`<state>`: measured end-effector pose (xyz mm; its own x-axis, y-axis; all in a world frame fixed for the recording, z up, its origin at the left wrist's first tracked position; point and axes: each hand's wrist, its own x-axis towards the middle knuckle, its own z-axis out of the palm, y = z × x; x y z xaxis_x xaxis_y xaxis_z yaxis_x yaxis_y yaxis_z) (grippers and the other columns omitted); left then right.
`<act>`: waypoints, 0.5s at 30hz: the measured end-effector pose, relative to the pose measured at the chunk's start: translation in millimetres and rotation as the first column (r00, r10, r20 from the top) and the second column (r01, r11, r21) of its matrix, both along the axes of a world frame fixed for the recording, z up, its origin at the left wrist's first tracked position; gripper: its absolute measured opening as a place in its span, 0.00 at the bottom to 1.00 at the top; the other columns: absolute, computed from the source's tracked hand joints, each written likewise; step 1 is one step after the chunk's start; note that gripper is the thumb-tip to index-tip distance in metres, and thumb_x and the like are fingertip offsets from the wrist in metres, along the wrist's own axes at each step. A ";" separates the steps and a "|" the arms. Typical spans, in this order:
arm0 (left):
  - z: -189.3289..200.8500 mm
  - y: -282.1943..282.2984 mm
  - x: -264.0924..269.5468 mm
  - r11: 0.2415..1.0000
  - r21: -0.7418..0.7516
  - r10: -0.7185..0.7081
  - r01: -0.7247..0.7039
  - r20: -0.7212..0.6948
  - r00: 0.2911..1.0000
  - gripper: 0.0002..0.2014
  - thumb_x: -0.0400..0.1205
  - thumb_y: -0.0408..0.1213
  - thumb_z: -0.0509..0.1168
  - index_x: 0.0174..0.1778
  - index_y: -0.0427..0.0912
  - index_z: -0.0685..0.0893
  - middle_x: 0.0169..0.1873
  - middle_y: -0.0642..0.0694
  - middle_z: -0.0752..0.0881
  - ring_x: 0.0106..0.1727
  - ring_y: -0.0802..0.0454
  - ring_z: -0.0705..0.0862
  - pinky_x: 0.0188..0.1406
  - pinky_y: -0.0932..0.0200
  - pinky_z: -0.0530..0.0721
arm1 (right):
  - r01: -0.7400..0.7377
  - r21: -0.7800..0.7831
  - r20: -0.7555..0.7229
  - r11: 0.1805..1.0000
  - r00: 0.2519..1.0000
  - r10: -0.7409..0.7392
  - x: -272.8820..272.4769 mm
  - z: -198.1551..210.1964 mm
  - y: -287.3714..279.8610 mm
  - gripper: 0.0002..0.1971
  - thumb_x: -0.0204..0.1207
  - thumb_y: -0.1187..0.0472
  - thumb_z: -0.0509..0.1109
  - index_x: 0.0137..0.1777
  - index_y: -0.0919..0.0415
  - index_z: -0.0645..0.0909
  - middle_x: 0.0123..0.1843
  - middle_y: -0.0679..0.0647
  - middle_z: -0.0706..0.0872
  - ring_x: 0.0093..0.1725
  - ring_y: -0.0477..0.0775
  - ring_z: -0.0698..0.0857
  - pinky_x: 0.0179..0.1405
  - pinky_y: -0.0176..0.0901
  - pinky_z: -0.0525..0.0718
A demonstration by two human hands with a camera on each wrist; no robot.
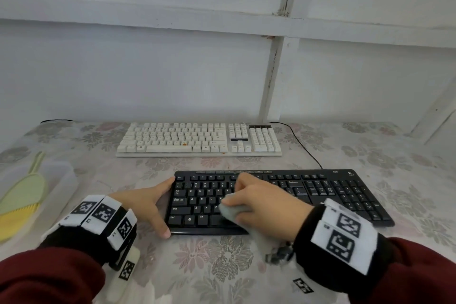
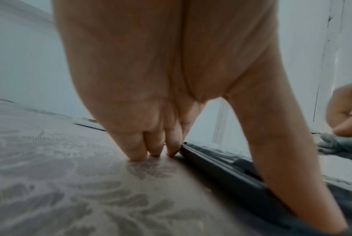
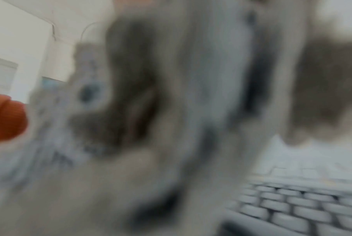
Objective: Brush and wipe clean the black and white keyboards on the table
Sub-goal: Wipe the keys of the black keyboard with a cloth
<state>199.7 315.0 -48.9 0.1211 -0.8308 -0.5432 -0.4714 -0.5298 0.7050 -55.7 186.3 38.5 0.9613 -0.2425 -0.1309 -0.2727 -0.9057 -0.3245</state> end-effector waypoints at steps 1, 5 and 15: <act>-0.8 0.2 0.6 1.000 0.006 0.002 -0.002 -0.003 1.000 0.77 0.44 0.52 0.87 0.81 0.60 0.39 0.81 0.61 0.54 0.81 0.59 0.56 0.81 0.48 0.60 | -0.039 -0.002 0.004 0.999 0.999 0.039 7.1 -4.7 6.6 0.09 0.78 0.65 0.60 0.41 0.64 0.80 0.45 0.47 0.68 0.45 0.54 0.78 0.36 0.31 0.69; -5.4 -0.3 2.5 1.000 0.003 0.010 -0.010 0.018 1.000 0.76 0.45 0.54 0.86 0.81 0.62 0.40 0.80 0.63 0.56 0.80 0.61 0.58 0.80 0.48 0.61 | -0.078 -0.113 -0.053 0.991 0.996 0.073 13.9 -26.7 15.7 0.09 0.72 0.75 0.61 0.43 0.67 0.82 0.45 0.52 0.67 0.41 0.59 0.75 0.37 0.44 0.73; -6.8 -1.2 3.2 1.000 -0.001 0.022 -0.022 -0.006 1.000 0.76 0.46 0.54 0.86 0.81 0.58 0.38 0.81 0.62 0.53 0.81 0.60 0.56 0.81 0.48 0.58 | 0.081 -0.260 -0.046 0.962 0.994 -0.096 -53.0 -40.5 -34.9 0.04 0.74 0.65 0.65 0.46 0.57 0.79 0.40 0.46 0.67 0.42 0.52 0.74 0.33 0.41 0.66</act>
<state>202.9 313.8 -55.7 0.1366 -0.8287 -0.5427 -0.4556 -0.5391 0.7084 -108.7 151.4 -2.0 0.9273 -0.3586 -0.1072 -0.3665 -0.9281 -0.0652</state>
